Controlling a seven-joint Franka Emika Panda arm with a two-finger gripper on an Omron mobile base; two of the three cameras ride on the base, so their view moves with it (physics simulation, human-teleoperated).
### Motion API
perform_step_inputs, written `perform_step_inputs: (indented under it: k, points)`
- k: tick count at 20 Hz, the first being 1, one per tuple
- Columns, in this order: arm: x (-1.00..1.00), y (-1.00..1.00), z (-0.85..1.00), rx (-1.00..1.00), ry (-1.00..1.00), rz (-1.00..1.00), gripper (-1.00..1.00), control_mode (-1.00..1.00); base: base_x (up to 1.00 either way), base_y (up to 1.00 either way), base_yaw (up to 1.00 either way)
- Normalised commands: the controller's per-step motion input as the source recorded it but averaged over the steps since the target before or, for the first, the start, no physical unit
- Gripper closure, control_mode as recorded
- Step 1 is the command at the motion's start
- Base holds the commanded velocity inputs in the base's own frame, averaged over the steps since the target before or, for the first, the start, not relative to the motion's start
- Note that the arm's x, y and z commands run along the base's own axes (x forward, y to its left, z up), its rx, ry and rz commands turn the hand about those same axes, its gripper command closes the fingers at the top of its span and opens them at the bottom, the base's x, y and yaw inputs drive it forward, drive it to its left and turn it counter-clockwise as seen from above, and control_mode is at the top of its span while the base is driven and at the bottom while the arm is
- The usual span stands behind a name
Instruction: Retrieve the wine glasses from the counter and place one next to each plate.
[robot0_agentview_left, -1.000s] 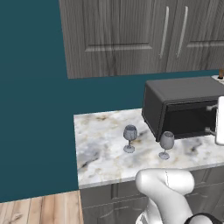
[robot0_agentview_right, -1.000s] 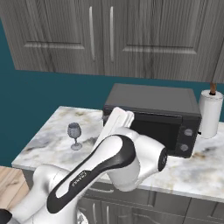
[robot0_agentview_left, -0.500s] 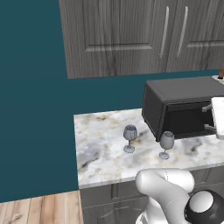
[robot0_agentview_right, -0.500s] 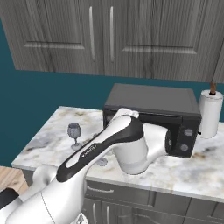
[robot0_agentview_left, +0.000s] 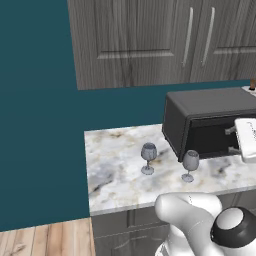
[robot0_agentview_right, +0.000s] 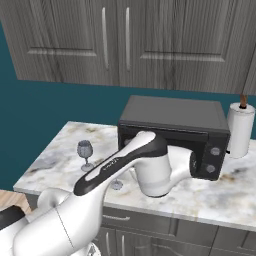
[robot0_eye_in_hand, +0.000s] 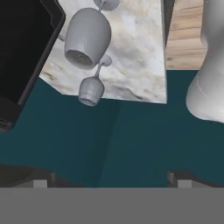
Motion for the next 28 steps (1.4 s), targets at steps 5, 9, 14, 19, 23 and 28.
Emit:
perform_step_inputs:
  k: [5, 9, 14, 19, 23, 28]
  points:
    - [0.1, -0.02, -0.29, 0.02, 0.12, 0.0, -1.0, -1.0, 0.0, 0.0, 0.0]
    - [0.11, 0.0, -0.27, 0.02, 0.14, 0.0, -1.0, -1.0, 0.0, 0.0, 0.0]
    - [0.04, 0.0, -0.26, 0.0, 0.08, 0.0, -1.0, -1.0, 0.0, 0.0, 0.0]
    - [0.01, 0.0, -0.3, 0.0, 0.01, 0.0, -1.0, -1.0, 0.0, 0.0, 0.0]
    - [0.0, 0.0, -0.32, 0.0, 0.0, -0.01, -1.0, -1.0, 0.0, 0.0, 0.0]
    - [0.0, 0.0, -0.26, 0.0, 0.0, -0.01, -1.0, -1.0, 0.0, 0.0, 0.0]
